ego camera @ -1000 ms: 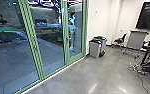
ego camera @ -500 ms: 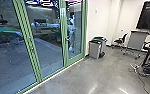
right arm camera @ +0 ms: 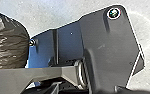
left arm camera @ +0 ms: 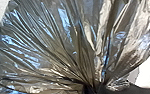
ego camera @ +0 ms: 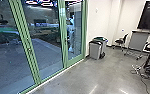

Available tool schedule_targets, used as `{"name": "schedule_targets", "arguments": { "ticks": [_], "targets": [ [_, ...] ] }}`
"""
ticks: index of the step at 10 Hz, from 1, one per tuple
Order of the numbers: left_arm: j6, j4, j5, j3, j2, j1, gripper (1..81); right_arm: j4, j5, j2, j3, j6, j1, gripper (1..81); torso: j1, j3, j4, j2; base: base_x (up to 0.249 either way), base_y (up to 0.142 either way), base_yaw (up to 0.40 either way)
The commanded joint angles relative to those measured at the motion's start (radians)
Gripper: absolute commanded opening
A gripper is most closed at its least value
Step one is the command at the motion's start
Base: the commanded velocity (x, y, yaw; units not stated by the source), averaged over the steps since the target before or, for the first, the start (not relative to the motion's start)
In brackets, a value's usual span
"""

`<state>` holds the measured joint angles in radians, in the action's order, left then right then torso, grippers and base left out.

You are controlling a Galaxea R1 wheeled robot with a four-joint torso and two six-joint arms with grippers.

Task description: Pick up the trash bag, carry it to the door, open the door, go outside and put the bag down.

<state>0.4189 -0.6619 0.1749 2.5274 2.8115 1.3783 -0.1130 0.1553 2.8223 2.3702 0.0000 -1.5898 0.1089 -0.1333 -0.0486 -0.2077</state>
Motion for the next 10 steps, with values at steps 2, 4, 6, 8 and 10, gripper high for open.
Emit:
{"name": "schedule_targets", "arguments": {
  "ticks": [2, 4, 6, 8, 10],
  "targets": [
    [0.004, -0.005, 0.078, -0.004, -0.016, -0.060, 1.0, 0.012, -0.056, -0.012, -0.007, -0.003, 0.041, 81.1, 0.000, 0.000, 0.000, 0.000, 0.154, 0.000, 0.000],
    [0.004, -0.007, 0.078, -0.004, -0.016, -0.058, 1.0, 0.012, -0.054, -0.010, -0.005, -0.003, 0.041, 81.1, 0.000, 0.000, 0.000, 0.000, 0.155, 0.000, 0.000],
    [0.004, -0.007, 0.078, -0.004, -0.016, -0.058, 1.0, 0.012, -0.056, -0.010, -0.005, -0.003, 0.041, 81.1, 0.000, 0.000, 0.000, 0.000, 0.154, 0.000, 0.000],
    [0.004, -0.007, 0.078, -0.004, -0.016, -0.058, 1.0, 0.012, -0.056, -0.008, -0.003, -0.003, 0.043, 81.1, 0.000, 0.000, 0.000, 0.000, 0.154, 0.000, 0.000],
    [0.004, -0.007, 0.078, -0.004, -0.016, -0.058, 1.0, 0.012, -0.056, -0.008, -0.003, -0.003, 0.044, 81.1, 0.000, 0.000, 0.000, 0.000, 0.154, 0.000, 0.000]
  ]
}}
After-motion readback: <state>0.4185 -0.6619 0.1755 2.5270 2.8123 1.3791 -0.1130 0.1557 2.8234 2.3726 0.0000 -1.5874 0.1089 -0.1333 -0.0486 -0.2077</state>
